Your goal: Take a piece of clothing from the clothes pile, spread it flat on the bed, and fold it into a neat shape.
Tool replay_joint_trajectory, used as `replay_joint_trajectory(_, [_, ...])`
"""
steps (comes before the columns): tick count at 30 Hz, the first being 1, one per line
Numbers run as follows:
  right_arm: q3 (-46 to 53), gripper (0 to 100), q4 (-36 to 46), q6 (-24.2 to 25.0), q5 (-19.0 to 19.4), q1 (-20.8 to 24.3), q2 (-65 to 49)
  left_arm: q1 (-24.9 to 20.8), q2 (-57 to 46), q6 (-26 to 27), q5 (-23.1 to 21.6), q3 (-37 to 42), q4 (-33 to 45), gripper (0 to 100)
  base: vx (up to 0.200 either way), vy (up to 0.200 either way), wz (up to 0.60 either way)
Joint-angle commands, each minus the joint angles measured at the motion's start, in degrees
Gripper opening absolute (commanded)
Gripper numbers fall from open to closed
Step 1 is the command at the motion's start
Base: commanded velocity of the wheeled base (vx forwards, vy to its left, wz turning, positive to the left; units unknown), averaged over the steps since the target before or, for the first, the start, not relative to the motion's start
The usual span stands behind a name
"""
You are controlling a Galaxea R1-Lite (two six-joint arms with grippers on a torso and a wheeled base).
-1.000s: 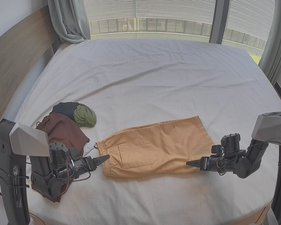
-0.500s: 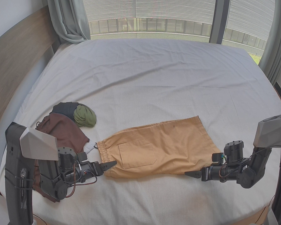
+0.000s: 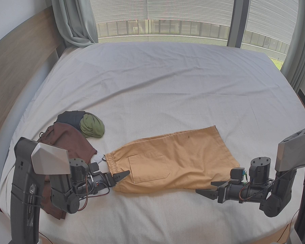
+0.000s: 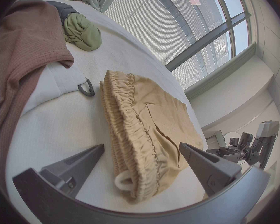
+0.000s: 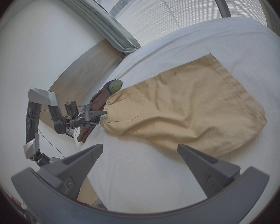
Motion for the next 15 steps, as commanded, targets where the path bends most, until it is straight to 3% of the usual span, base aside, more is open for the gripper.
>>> replay_joint_trajectory(1, [0.5, 100, -2.0, 0.5, 0.4, -0.3, 1.7, -0.1, 1.3, -0.2, 0.0, -1.4, 0.0, 100, 0.0, 0.0, 0.0])
replay_joint_trajectory(9, [-0.4, 100, -2.1, 3.0, 2.1, -0.6, 1.8, -1.3, 1.5, -3.0, 2.0, -2.8, 0.0, 100, 0.0, 0.0, 0.0])
replay_joint_trajectory(10, [-0.6, 100, -2.1, 3.2, 2.1, -0.6, 1.8, -1.7, 1.8, -3.8, 2.6, -3.1, 0.0, 0, 0.0, 0.0, 0.0])
replay_joint_trajectory(15, [-2.3, 100, -2.1, 3.4, 2.1, -1.7, 1.9, -1.7, 1.7, -4.5, 2.7, -3.8, 0.0, 0, 0.0, 0.0, 0.0])
